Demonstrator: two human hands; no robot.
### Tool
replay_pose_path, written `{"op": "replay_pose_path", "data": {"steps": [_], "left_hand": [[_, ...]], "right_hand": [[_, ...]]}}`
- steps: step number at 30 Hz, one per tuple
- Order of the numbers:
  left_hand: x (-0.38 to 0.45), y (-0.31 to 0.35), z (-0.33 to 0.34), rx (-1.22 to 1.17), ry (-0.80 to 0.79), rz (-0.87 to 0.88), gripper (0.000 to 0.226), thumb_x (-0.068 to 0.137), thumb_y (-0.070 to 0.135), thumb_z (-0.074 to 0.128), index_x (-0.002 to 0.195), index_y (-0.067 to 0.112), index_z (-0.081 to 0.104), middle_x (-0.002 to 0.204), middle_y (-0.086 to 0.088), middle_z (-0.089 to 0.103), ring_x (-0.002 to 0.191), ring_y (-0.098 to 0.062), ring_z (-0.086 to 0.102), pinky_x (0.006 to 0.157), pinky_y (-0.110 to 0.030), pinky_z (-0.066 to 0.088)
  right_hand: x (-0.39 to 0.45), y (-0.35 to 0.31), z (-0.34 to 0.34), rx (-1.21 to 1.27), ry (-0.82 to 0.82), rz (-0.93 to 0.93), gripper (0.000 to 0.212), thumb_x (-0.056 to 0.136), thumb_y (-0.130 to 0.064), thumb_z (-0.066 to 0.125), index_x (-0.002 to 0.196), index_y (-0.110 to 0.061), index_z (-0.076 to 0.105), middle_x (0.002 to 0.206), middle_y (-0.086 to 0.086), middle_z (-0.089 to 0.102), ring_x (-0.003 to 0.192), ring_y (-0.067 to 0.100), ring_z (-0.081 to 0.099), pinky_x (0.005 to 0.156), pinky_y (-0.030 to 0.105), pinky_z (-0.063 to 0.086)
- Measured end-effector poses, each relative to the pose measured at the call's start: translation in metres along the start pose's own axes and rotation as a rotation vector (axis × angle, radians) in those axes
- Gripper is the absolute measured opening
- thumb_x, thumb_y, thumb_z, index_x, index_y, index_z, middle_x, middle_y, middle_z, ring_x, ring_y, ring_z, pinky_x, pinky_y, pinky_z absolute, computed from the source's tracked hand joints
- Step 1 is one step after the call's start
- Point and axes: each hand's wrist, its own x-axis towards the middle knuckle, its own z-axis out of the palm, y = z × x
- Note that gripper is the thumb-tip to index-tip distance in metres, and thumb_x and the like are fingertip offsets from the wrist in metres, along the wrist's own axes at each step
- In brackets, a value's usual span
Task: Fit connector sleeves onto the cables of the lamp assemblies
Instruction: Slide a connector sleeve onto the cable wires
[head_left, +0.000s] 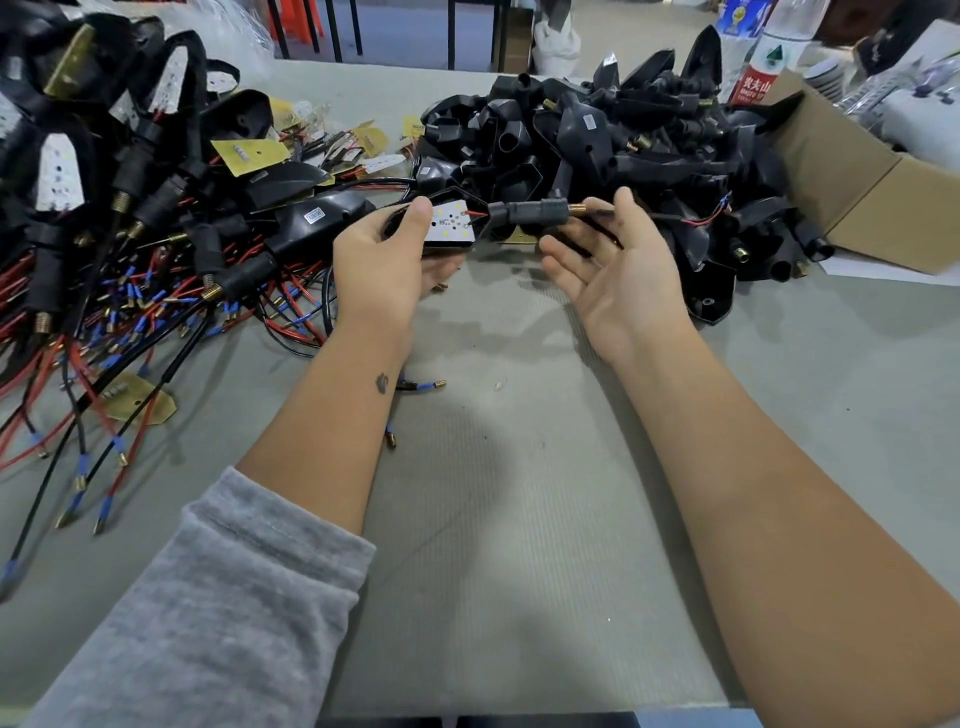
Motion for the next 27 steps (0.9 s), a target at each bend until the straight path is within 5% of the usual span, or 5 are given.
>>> {"op": "replay_pose_path", "data": {"steps": [9,27], "left_hand": [[0.002,-0.001,-0.003,0.039,-0.028,0.003,0.016,0.098,0.015,0.057,0.107,0.004,0.063,0.091,-0.009,0.071,0.066,-0.015,0.072,0.067,-0.027,0.060],[0.006,-0.002,-0.009,0.039,-0.074,0.009,0.008,0.097,0.014,0.059,0.097,0.009,0.065,0.096,-0.010,0.069,0.077,-0.018,0.071,0.063,-0.023,0.056]], "right_hand": [[0.003,0.003,-0.006,-0.041,0.110,-0.195,0.016,0.099,-0.007,0.055,0.083,-0.004,0.058,0.074,0.008,0.063,0.066,0.014,0.064,0.066,0.023,0.056],[0.003,0.004,-0.012,-0.195,0.075,-0.182,0.020,0.097,-0.012,0.058,0.079,-0.005,0.061,0.071,0.005,0.064,0.065,0.014,0.065,0.065,0.022,0.054]]}}
